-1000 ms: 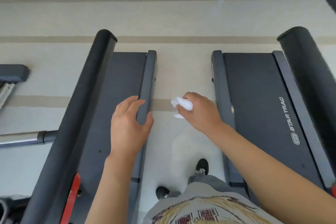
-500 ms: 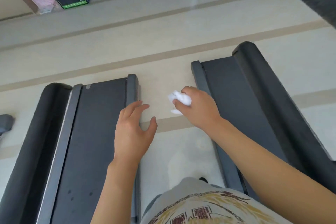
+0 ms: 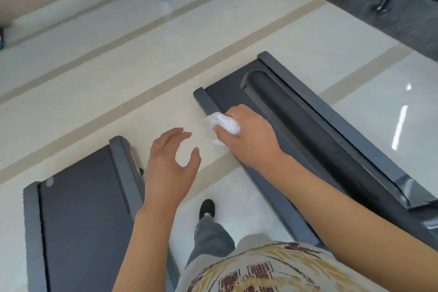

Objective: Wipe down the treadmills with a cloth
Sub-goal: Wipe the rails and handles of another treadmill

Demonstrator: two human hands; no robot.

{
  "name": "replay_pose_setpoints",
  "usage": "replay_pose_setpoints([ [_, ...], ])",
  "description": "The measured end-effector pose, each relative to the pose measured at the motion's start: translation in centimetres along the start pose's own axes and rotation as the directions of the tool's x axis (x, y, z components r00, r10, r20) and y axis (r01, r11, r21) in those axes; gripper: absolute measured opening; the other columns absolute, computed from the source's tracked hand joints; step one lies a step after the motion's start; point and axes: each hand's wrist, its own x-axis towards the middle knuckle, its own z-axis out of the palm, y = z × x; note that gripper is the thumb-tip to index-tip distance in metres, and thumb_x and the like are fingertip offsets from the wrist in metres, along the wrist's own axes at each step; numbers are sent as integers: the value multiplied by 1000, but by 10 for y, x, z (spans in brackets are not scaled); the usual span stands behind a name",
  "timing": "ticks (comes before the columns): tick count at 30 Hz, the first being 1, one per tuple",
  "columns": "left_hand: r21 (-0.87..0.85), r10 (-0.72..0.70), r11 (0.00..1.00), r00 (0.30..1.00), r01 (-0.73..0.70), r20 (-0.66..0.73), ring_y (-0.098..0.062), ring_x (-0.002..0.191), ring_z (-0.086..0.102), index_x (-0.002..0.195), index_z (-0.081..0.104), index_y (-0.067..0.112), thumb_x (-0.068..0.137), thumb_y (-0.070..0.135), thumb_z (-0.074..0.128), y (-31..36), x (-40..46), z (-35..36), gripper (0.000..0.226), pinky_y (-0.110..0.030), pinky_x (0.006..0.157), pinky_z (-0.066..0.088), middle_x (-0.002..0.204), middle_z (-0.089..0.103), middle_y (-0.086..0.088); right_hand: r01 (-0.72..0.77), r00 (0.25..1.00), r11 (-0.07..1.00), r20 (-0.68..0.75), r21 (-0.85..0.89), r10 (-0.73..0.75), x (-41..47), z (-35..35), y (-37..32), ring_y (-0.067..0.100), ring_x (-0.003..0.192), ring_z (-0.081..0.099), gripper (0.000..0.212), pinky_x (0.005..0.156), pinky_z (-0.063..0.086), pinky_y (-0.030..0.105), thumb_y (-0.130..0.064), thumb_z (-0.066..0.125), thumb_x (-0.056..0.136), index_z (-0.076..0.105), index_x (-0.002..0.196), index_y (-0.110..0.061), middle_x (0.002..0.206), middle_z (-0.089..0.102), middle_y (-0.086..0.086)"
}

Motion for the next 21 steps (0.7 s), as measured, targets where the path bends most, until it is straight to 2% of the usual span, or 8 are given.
replay_pose_setpoints([
  [3, -16, 99, 995, 992, -98, 84, -5, 134, 46, 129, 67, 31, 95, 29, 71, -7, 48, -1, 34, 0, 97, 28, 142, 56, 19, -86, 993, 996, -85, -17, 84, 23, 1, -11, 13, 78, 60, 24, 69, 49, 31, -50, 59, 95, 54, 90, -27, 95, 54, -9],
  [9, -66, 327, 945, 924, -321, 200, -8, 133, 50, 133, 65, 27, 95, 24, 71, -11, 148, -12, 38, -12, 104, 31, 143, 57, 16, -232, 939, 973, -260, 2, 225, 53, 7, -32, 9, 78, 59, 26, 68, 49, 30, -55, 59, 96, 56, 93, -30, 95, 53, -11],
  [14, -181, 494, 869, 809, -460, 319, -4, 135, 48, 135, 64, 26, 96, 26, 70, -6, 190, -10, 39, -6, 106, 30, 143, 56, 18, -343, 829, 937, -448, 65, 334, 61, 1, -48, 4, 82, 59, 25, 66, 45, 22, -55, 58, 97, 58, 97, -30, 100, 55, -16],
  [21, -334, 591, 806, 689, -488, 420, -4, 135, 48, 137, 62, 26, 97, 27, 70, -3, 207, 13, 41, -4, 106, 28, 143, 55, 18, -439, 673, 891, -615, 115, 411, 50, -19, -48, 6, 90, 60, 27, 79, 54, 36, -52, 61, 96, 62, 108, -29, 105, 60, -17],
])
